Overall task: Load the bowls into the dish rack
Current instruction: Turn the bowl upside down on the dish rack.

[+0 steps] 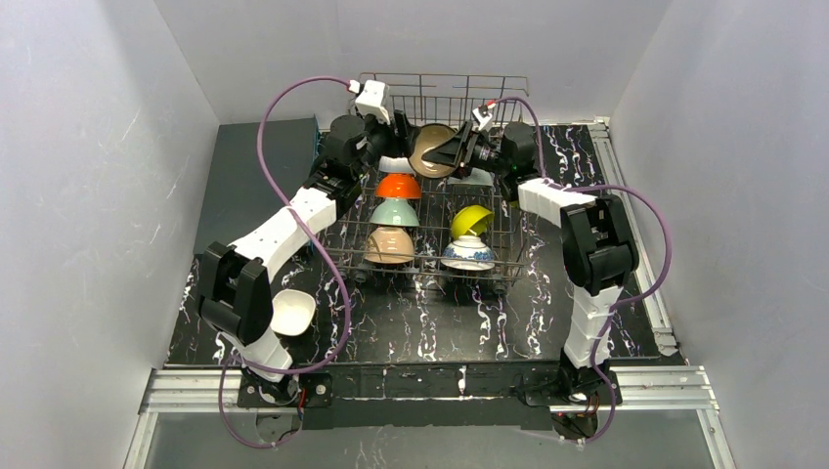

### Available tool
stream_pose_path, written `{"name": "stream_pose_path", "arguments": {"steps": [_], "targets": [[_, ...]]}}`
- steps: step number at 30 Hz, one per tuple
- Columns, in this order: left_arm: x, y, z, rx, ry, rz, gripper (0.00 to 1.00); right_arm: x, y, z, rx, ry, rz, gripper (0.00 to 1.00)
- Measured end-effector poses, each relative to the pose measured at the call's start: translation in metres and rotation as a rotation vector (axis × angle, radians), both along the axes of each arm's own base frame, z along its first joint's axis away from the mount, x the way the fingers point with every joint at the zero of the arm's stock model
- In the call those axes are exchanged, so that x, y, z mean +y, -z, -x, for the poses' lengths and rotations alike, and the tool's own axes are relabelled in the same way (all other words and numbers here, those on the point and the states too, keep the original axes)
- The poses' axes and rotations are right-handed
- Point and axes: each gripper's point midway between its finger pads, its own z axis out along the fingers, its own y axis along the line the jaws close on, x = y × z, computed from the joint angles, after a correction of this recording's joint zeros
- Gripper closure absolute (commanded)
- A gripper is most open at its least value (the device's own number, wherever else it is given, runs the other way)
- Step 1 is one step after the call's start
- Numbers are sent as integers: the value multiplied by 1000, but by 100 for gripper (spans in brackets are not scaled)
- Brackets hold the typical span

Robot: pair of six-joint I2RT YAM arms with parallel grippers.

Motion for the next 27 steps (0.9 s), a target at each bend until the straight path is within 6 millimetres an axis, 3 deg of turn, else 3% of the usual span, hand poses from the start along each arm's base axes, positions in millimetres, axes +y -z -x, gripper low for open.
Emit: {"name": "stream_pose_path", "arguments": {"steps": [6, 13, 19, 23, 27], "targets": [[13, 6, -5, 27, -48, -15, 30, -9, 23, -26, 0, 88, 176, 99], [24, 1, 3, 33, -71, -51, 28, -22, 11, -61, -117, 196, 383, 99], [44, -12, 26, 17, -101, -94, 27, -44, 10, -95, -247, 312, 624, 99], [57, -9, 39, 25, -115, -148, 26, -63, 29, -117, -322, 390, 827, 99], [66, 13, 46, 87, -130, -228, 25, -78, 59, -131, -382, 438, 1038, 99]]}}
